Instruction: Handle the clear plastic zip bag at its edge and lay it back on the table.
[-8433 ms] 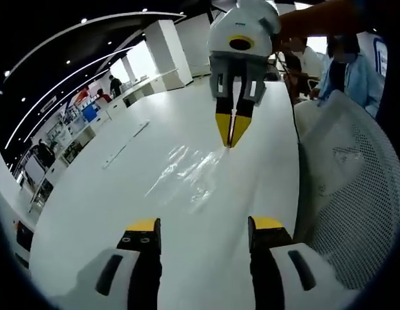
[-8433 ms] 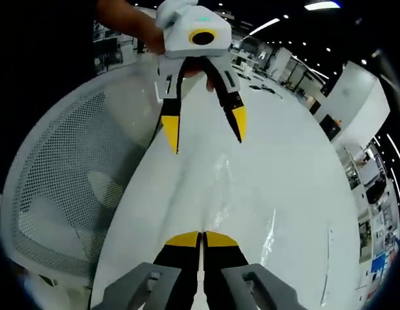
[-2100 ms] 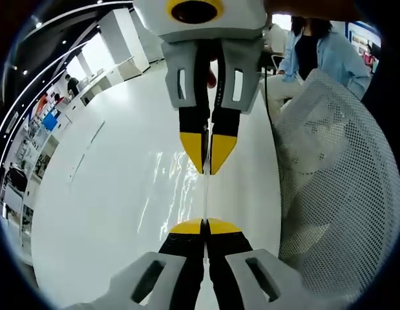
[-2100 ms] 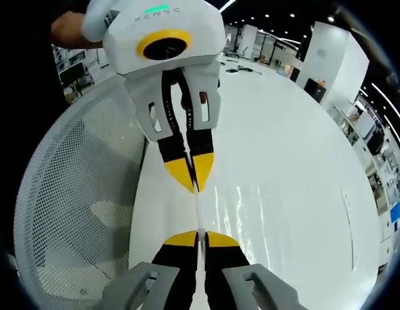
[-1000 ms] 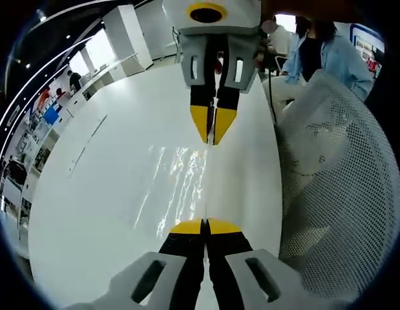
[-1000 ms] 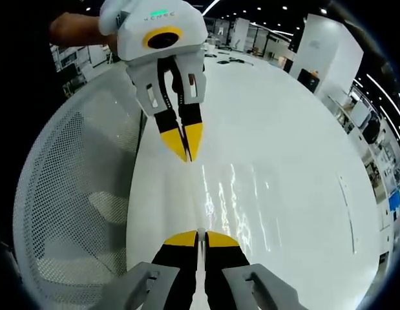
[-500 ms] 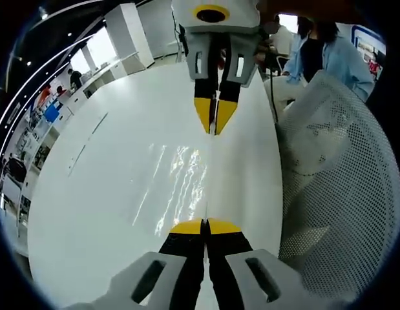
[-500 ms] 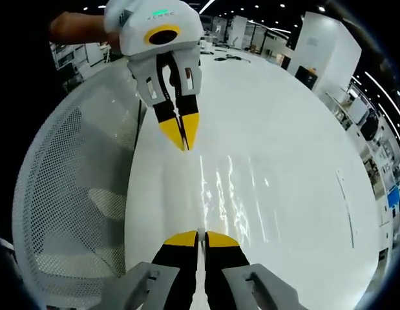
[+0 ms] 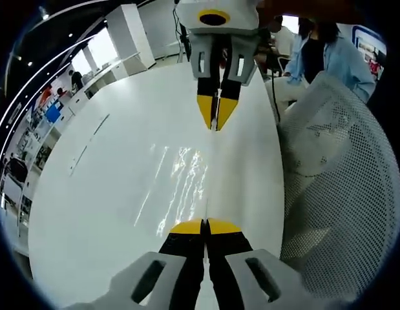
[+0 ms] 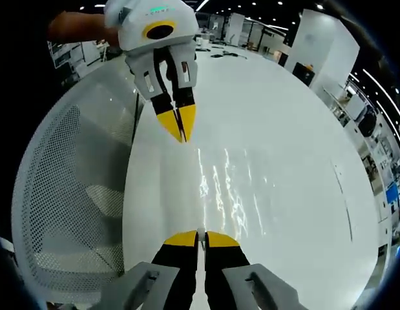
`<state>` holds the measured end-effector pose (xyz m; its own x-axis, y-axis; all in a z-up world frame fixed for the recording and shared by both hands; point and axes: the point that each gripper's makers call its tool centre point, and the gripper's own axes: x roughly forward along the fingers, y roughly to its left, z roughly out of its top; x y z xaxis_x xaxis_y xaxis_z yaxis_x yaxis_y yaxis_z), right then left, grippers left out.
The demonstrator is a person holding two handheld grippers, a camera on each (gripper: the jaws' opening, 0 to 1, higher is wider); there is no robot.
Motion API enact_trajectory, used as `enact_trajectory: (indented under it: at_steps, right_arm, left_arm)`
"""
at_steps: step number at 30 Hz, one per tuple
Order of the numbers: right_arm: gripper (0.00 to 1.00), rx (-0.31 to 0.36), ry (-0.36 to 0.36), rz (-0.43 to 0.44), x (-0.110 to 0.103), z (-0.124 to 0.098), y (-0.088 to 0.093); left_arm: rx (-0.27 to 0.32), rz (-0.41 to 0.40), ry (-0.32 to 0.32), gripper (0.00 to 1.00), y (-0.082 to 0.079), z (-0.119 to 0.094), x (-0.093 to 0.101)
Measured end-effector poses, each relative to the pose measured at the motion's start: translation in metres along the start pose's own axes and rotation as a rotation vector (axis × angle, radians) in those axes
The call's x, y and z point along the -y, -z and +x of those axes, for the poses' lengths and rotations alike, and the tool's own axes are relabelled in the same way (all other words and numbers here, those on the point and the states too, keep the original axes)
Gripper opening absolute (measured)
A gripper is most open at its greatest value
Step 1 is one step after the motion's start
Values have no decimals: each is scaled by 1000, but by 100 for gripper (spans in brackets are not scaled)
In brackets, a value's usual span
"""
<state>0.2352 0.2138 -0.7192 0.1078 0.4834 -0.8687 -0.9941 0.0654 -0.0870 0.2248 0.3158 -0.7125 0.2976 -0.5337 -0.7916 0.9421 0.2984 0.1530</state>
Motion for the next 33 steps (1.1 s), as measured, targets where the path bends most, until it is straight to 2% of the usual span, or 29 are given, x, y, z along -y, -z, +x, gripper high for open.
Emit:
enact_trajectory:
  at_steps: [13,16,24,28,33]
  right_arm:
    - [0,-11,-11,-13,-5,1,1]
    - [0,-19,-22,-2,-7,2,3]
    - [0,-10,-17,-42,-8,2,5]
    - [4,23,-14,-48,-10,-2,-4]
    - [4,61,-3,-71,-11,-8,-23]
  left_arm:
    - [5,29,5,0,0,1,2]
    - [7,59,1,0,-1,1,2]
    - [14,68,-8,0,-1,1,0]
    - [20,83,-14,0,-2,1,0]
    - [19,120,-21,0,-4,2,2]
